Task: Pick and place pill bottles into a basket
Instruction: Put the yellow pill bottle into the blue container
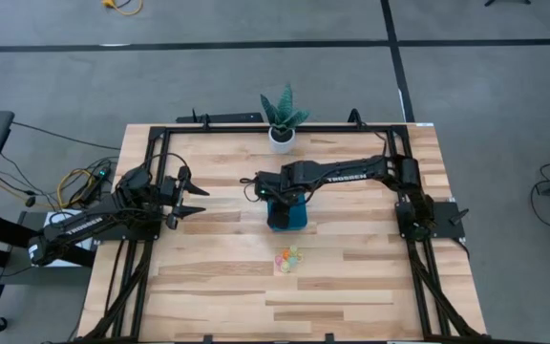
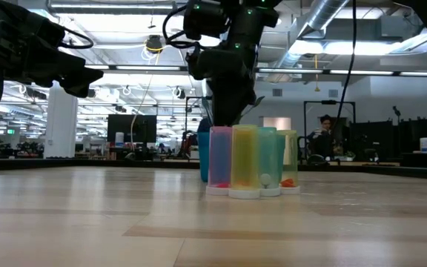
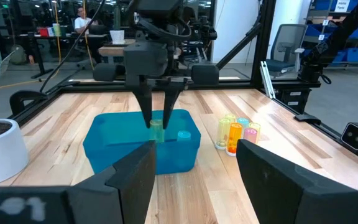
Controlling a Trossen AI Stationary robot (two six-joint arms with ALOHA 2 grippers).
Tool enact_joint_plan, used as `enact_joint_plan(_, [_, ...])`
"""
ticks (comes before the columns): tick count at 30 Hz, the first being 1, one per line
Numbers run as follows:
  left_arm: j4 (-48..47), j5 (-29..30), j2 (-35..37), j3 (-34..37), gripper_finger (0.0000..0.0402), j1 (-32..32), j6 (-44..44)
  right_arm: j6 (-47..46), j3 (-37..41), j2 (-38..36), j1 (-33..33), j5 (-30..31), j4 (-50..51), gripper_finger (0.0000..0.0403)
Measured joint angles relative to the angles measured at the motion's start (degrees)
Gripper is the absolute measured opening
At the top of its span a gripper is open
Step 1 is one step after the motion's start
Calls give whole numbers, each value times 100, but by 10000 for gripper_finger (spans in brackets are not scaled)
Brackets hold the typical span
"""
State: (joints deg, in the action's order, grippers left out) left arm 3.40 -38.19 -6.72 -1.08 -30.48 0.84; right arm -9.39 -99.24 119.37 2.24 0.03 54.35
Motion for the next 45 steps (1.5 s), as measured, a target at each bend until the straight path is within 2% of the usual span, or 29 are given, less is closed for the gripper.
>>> enact_joint_plan(24, [0, 0, -2, 0, 213, 0, 0, 156, -9, 247, -13, -22, -44, 103])
enact_joint_plan(33, [-1, 2, -2, 0, 213, 1, 0, 253, -24, 363, -12, -281, -106, 103])
enact_joint_plan(45, [0, 2, -2, 0, 213, 1, 0, 247, -17, 363, -13, -295, -103, 103])
